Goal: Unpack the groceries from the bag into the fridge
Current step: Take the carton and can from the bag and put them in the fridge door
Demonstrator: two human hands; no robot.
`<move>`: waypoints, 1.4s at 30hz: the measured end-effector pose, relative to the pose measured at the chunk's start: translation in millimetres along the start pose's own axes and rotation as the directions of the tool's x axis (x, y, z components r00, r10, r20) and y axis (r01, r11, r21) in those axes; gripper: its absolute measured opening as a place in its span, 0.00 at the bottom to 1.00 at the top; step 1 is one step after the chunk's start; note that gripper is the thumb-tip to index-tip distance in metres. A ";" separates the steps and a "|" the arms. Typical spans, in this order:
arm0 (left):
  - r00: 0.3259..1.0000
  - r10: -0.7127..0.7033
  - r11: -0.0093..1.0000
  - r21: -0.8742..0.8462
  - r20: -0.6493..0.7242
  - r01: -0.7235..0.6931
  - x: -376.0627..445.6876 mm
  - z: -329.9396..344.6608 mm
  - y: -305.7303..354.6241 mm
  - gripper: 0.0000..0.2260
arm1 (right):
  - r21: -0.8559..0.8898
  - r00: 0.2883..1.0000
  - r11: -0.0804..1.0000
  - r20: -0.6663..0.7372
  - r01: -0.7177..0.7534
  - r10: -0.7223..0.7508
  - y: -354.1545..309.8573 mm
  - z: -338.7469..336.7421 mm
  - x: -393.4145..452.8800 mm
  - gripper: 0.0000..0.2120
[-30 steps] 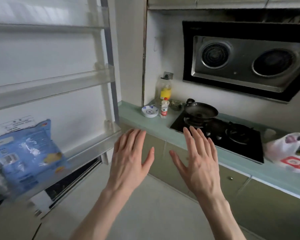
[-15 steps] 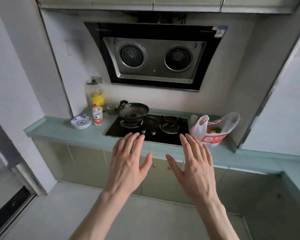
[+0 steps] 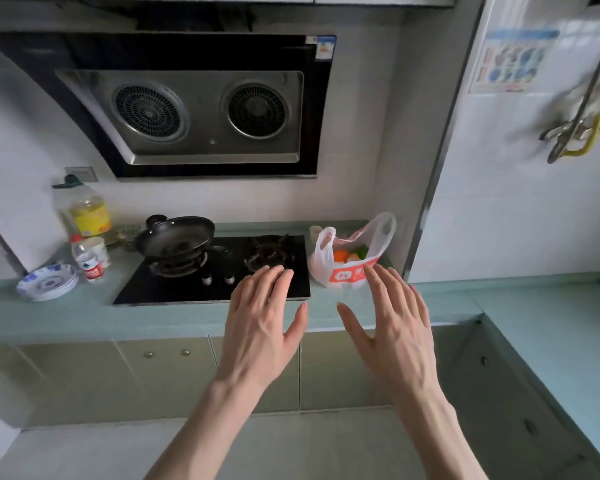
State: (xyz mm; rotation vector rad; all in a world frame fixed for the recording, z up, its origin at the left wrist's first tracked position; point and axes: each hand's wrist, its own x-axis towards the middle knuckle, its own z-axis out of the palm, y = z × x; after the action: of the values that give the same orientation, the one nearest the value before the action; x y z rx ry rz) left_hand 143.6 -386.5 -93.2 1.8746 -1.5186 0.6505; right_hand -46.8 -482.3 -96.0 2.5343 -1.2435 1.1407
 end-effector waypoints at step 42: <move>0.944 0.069 0.979 -0.203 0.321 -0.002 225.0 398.7 -35.3 0.21 | 0.046 0.948 0.994 0.308 -0.103 0.084 231.6 280.4 237.6 0.28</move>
State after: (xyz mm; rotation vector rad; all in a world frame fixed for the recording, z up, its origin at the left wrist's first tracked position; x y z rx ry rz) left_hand 220.9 -824.2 -208.4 1.8673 -1.7565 0.1928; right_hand 43.1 -896.4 -191.4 2.8082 -1.4286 0.8341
